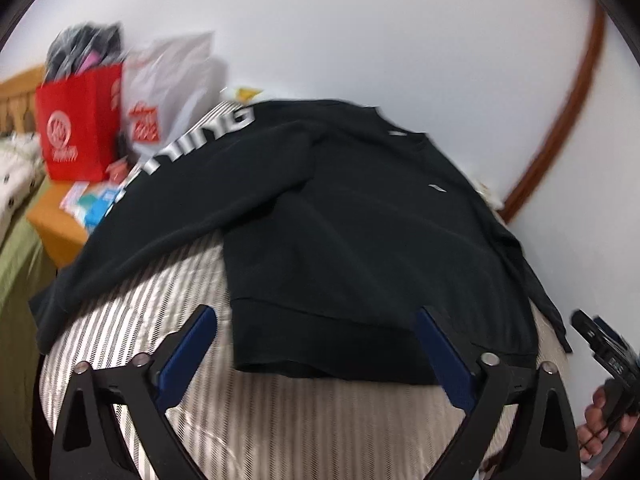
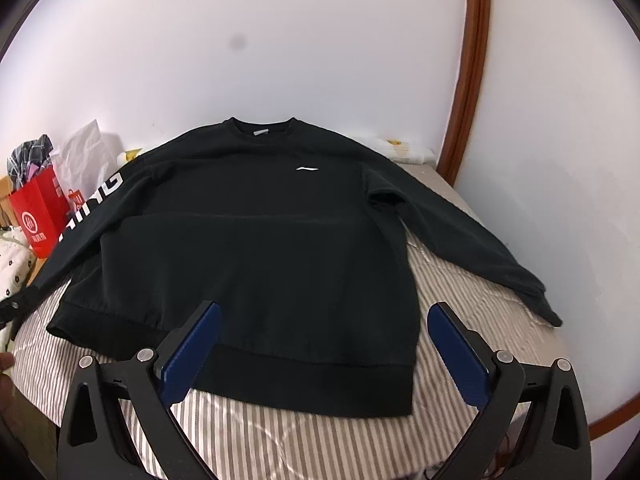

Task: Fold small clothes
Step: 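Move the left tool to the lettered sleeve and close on it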

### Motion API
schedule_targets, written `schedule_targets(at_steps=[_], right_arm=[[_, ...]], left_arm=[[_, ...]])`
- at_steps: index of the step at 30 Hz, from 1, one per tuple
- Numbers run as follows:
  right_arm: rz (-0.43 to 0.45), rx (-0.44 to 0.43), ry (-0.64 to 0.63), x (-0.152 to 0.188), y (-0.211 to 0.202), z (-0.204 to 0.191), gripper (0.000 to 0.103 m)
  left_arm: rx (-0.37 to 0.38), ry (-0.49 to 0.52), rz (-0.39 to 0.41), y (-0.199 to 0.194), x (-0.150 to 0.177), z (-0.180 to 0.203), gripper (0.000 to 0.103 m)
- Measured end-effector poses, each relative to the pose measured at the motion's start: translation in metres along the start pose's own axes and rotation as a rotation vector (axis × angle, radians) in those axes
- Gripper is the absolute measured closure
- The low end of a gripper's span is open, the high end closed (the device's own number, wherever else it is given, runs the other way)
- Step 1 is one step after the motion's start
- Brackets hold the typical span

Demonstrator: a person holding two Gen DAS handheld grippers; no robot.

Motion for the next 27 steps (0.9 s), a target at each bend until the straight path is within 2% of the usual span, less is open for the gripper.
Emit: schedule_targets(at_steps=[6,11,14,21,24,26,27], right_arm=[[-0.042,-0.088,0.019,-0.003,0.029,-0.013,0.003],[-0.057,-0.031,-0.03,-0.001,0.053,-0.019,0.003],[-0.076,-0.02,-0.045,-0.001,0.067,-0.02,0.003],[-0.074,-0.009,-0.008,-0.013,0.085,-0.011,0.003],[-0.069,-0.017,0.015,-0.02,0.087,-0.004,0.003],[-0.072,-0.007,0.024,-0.022,0.09,0.003,0.003],[-0.074,-0.002,0.029,-0.023,0.091,0.007,0.003]], left_arm=[[0.028,-0.162,0.003,0.025,-0.007,-0.042,0.012],[0.113,-0.245,-0.017,0.046,-0.01,-0.052,0.016],[0.111,-0.309,-0.011,0.06,-0.016,-0.063,0.019],[0.169,-0.451,0.03,0.076,-0.037,-0.083,0.025],[0.136,-0.509,0.055,0.083,-0.048,-0.098,0.037],[0.099,-0.532,0.054,0.089,-0.054,-0.106,0.057],[0.056,-0.532,0.046,0.093,-0.059,-0.112,0.066]])
Point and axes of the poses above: each gripper's, at about its wrist camera, not at the fingertips, and y roughly the way its jaws point, z to its right, x to its underside, the point moved 9 cm from there along y, roughly the way its jaws point, and after that the axes turned 1 degree about -x, right-handed, at the moved point
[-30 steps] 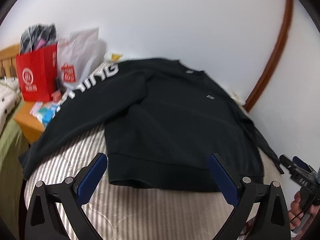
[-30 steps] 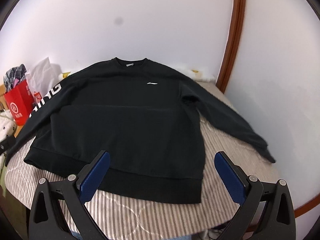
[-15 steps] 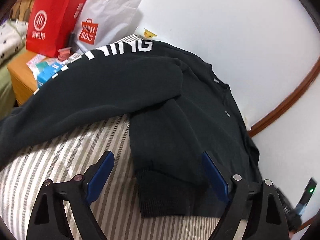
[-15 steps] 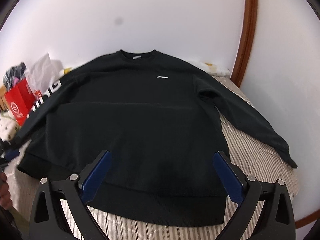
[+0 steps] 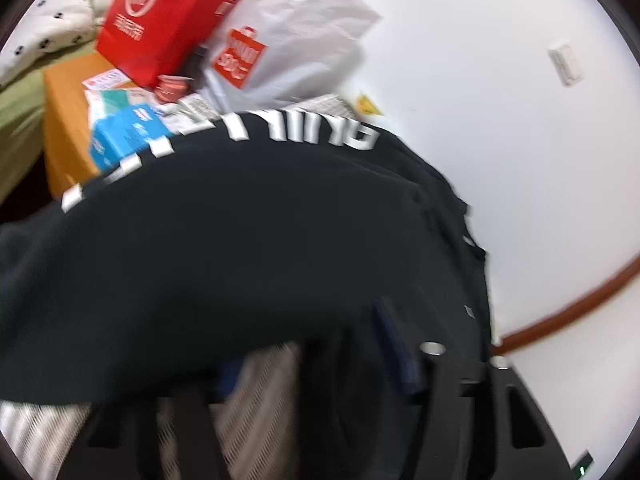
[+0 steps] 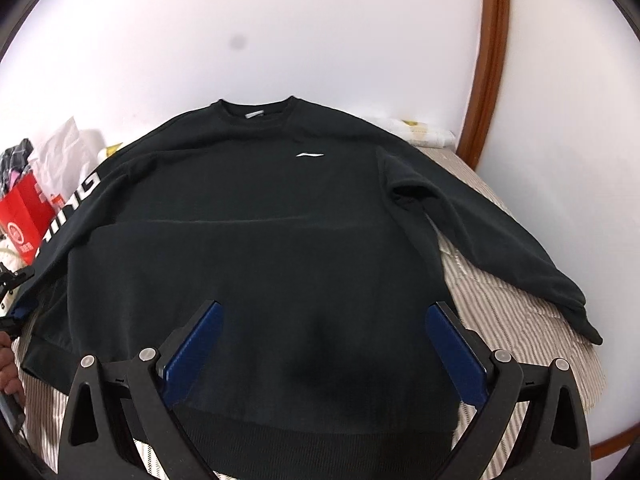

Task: Fold small clothes
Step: 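Move the left tool to the lettered sleeve and close on it, then fold the lettered sleeve across the sweatshirt body with the left tool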

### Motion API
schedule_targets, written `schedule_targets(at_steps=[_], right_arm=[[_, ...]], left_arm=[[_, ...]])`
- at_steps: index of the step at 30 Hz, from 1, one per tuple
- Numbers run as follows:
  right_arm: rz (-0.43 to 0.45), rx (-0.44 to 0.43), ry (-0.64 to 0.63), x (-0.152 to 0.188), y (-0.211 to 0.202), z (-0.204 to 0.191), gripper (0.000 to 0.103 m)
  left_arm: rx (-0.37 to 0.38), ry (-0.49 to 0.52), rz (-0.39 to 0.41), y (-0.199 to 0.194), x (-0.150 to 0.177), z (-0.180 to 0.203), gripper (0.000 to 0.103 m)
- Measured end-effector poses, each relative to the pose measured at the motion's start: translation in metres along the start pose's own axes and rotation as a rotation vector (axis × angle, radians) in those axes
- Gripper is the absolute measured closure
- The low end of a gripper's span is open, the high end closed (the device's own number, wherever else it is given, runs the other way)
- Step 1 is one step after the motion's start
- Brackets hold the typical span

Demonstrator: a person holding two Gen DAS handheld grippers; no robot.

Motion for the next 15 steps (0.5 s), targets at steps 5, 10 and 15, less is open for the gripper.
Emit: schedule_targets(at_steps=[5,10,15], right_arm=[[-0.015,0.004,0.017,0.002,0.009,0.017,0.003],[-0.017,-0.016,0.02,0.003,0.018,0.025,0.003],[0.022,-0.053,0.041,0.001,0.014,0.037,0.003]], left_arm=[[-0.098,0.123,0.035,-0.005,-0.027,0.015,0.094],[-0.105,0.294,0.108,-0.023,-0.05,0.082,0.096],[-0.049,0.464,0.14,-0.021,-0.055,0.175,0.096]])
Point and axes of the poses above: each gripper's, at about its wrist camera, not at the fingertips, and y roughly the way its jaws point, z to its right, x to its underside, the point moved 9 cm from there along y, roughly the way its jaws point, and after that the axes turned 1 degree about -x, right-handed, at the moved point
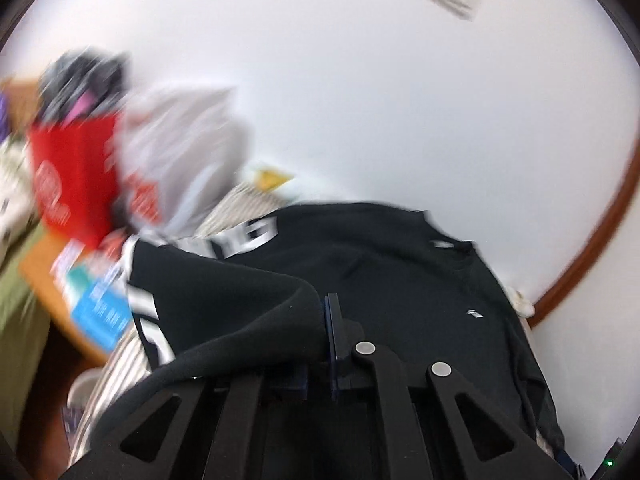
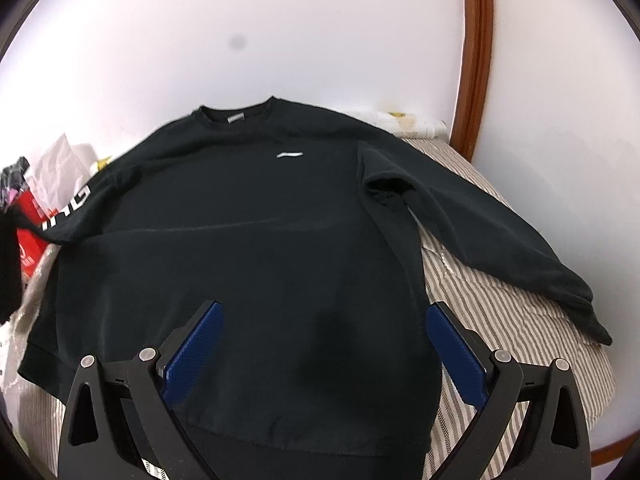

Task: Fold small clothes
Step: 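Fold the lettered sleeve across the sweatshirt body with the left tool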

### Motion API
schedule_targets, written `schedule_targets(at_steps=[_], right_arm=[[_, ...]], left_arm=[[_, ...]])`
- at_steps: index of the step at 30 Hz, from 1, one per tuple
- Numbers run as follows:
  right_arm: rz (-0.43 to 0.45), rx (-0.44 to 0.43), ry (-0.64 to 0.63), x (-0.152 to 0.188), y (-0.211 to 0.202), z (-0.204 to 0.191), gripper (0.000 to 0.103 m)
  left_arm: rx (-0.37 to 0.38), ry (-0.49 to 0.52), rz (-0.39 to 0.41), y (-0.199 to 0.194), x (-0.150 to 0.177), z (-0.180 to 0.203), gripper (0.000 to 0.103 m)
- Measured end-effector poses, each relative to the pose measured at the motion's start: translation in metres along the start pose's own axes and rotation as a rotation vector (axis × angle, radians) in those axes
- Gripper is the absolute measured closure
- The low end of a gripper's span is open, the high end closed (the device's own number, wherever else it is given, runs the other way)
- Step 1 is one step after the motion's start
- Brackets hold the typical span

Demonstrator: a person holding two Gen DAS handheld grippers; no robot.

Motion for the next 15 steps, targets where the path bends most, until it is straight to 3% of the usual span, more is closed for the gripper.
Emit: schedule_targets(at_steps=[6,10,15], right_arm=[[0.015,0.009,0.036,0.0,0.001,0.026,0.003],[0.01,0.026,0.065,0.002,0.004,0.045,0.003],[-0.01,0.047,0.087,0.005,0.008,0.066,0.003]], left_arm=[[0.135,0.119,-0.04,0.036,-0.008,0.117,0.096],[0.177,0.224,-0.096,0.069,0.02,0.178,0.096],[0.196,0.296,-0.218,0.109,0.072,0.212,0.096]])
Point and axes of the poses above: each gripper's, at about its wrist camera, not at the fingertips, and y roughly the way its jaws point, z to its right, x to its underside, the point moved 9 cm from there along y, roughly the way its jaws point, and after that the axes turned 1 degree about -x, right-handed, at the moved point
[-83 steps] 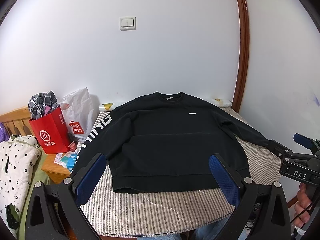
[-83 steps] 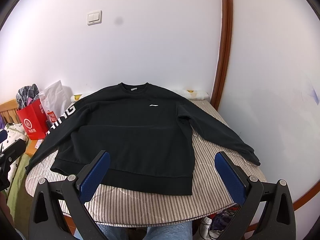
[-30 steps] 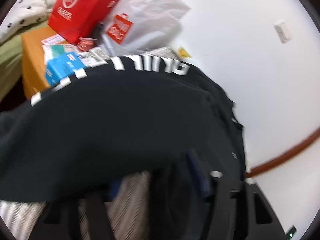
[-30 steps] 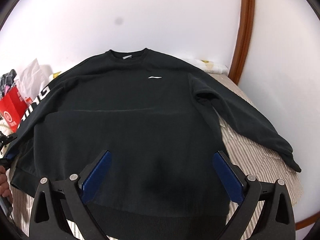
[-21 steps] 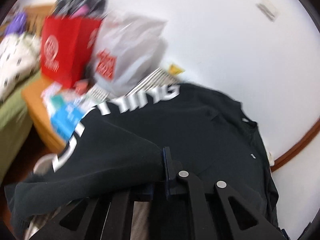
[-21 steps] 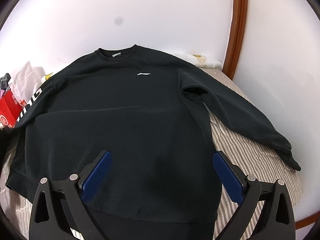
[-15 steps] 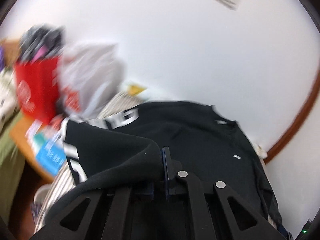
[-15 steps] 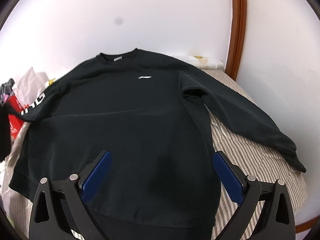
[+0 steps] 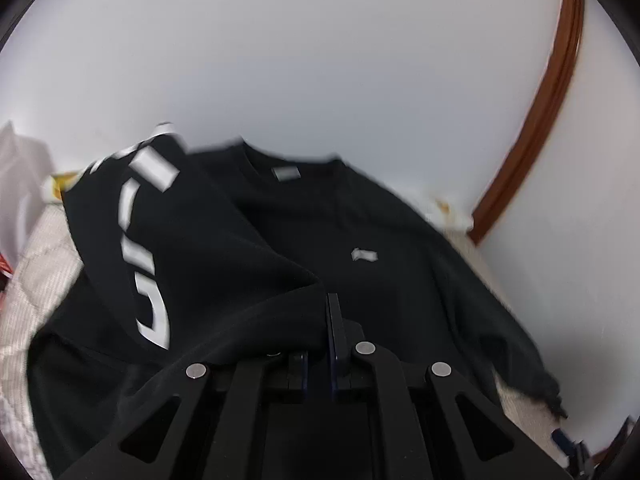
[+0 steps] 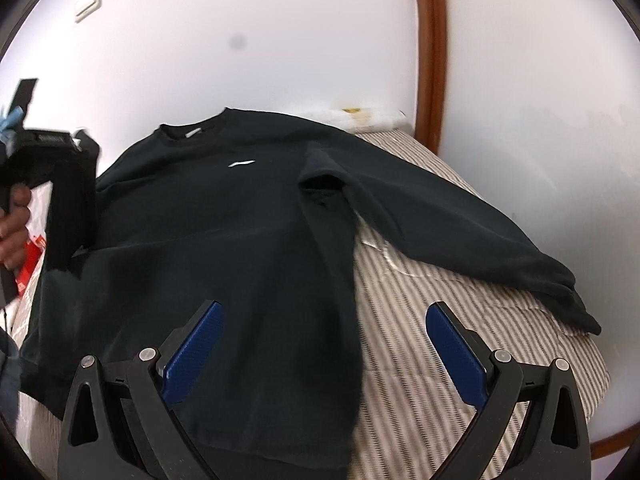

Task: Fold small clothes
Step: 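Fold the lettered sleeve across the sweatshirt body with the left tool, then grasp the ribbed cuff of the folded sleeve with the right tool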

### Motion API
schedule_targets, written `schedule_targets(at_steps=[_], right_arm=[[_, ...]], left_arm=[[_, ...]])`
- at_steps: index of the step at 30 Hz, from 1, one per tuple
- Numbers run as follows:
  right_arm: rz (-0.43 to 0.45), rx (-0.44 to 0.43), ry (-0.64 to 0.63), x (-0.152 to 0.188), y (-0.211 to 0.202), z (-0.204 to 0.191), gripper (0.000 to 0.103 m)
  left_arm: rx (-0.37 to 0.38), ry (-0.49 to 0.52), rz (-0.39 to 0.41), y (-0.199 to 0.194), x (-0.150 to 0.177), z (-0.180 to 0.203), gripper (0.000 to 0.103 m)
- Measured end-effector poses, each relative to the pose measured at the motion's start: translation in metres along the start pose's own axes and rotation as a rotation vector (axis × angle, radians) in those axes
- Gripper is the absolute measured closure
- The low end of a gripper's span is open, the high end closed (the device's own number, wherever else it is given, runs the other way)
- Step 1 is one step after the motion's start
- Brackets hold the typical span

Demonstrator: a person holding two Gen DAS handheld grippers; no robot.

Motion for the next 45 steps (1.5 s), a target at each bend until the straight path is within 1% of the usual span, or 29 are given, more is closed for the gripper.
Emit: schedule_targets(at_steps=[4,6,8,9,10,11,12,13,14,15,18,20,21,25,28,31,33,34,36,39,41,42,43,44,45], right_arm=[[-0.008,0.014,-0.009,0.004,0.0,0.008,0.003],[-0.014,0.016,-0.014,0.006,0.001,0.008,0.003],[-0.018,0.015,-0.016,0.006,0.002,0.006,0.003],[-0.021,0.009,-0.018,0.005,0.002,0.002,0.003],[-0.019,0.001,-0.023,0.004,0.001,-0.003,0.003],[-0.013,-0.008,-0.032,0.002,0.0,-0.01,0.003],[-0.008,-0.016,-0.044,0.0,-0.002,-0.016,0.003],[-0.003,-0.023,-0.06,-0.003,-0.003,-0.023,0.003],[0.005,-0.033,-0.085,-0.007,-0.004,-0.036,0.003],[0.009,-0.041,-0.101,-0.009,-0.006,-0.045,0.003],[0.017,-0.084,-0.169,-0.017,-0.008,-0.082,0.003],[0.007,-0.13,-0.212,-0.023,-0.005,-0.113,0.003],[0.0,-0.147,-0.229,-0.026,-0.003,-0.126,0.003],[-0.007,-0.23,-0.322,-0.037,0.008,-0.192,0.003],[-0.033,-0.284,-0.385,-0.037,0.02,-0.241,0.004],[-0.052,-0.342,-0.431,-0.031,0.029,-0.287,0.004],[-0.063,-0.396,-0.48,-0.021,0.036,-0.323,0.004],[-0.075,-0.393,-0.502,-0.015,0.044,-0.335,0.004],[-0.102,-0.355,-0.55,-0.003,0.063,-0.357,0.004],[-0.117,-0.273,-0.631,0.013,0.09,-0.375,0.004],[-0.108,-0.193,-0.68,0.017,0.105,-0.378,0.005],[-0.1,-0.156,-0.7,0.018,0.112,-0.379,0.007],[-0.094,-0.157,-0.701,0.018,0.114,-0.381,0.014],[-0.09,-0.183,-0.688,0.015,0.113,-0.382,0.033],[-0.099,-0.203,-0.677,0.013,0.112,-0.382,0.046]], left_arm=[[0.017,0.005,-0.084,0.025,0.023,0.01,0.096],[0.025,0.008,-0.125,0.03,0.031,0.013,0.094],[0.024,0.029,-0.164,0.029,0.04,0.015,0.087],[0.025,0.045,-0.169,0.024,0.044,0.016,0.086],[0.029,0.058,-0.162,0.017,0.045,0.017,0.082],[0.031,0.072,-0.148,0.006,0.048,0.015,0.072],[0.028,0.078,-0.137,-0.003,0.049,0.012,0.065],[0.024,0.084,-0.123,-0.011,0.049,0.008,0.043],[0.014,0.087,-0.104,-0.022,0.05,0.001,0.025],[-0.013,0.084,-0.073,-0.039,0.053,-0.012,0.023],[-0.058,0.058,-0.054,-0.064,0.061,-0.049,0.024],[-0.107,0.025,-0.057,-0.075,0.068,-0.078,0.024],[-0.145,0.009,-0.066,-0.081,0.075,-0.099,0.024],[-0.254,-0.039,-0.101,-0.091,0.094,-0.159,0.024],[-0.288,-0.083,-0.128,-0.095,0.11,-0.195,0.024],[-0.291,-0.123,-0.138,-0.101,0.123,-0.22,0.024],[-0.278,-0.146,-0.137,-0.101,0.13,-0.232,0.024],[-0.264,-0.155,-0.138,-0.099,0.133,-0.237,0.024],[-0.242,-0.165,-0.141,-0.098,0.139,-0.243,0.024],[-0.205,-0.162,-0.136,-0.099,0.147,-0.246,0.024],[-0.186,-0.154,-0.135,-0.1,0.152,-0.246,0.024],[-0.182,-0.156,-0.134,-0.099,0.152,-0.245,0.024],[-0.176,-0.161,-0.134,-0.099,0.154,-0.246,0.024],[-0.169,-0.165,-0.137,-0.098,0.156,-0.246,0.024],[-0.165,-0.168,-0.139,-0.096,0.158,-0.246,0.024]])
Point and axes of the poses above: each gripper's, at about its wrist camera, not at the fingertips, and y roughly the way its jaws point, z to its right, x to its underside, the point moved 9 cm from there along y, roughly the way its jaws point, and after that the axes turned 1 degree about -x, right-handed, at the moved point
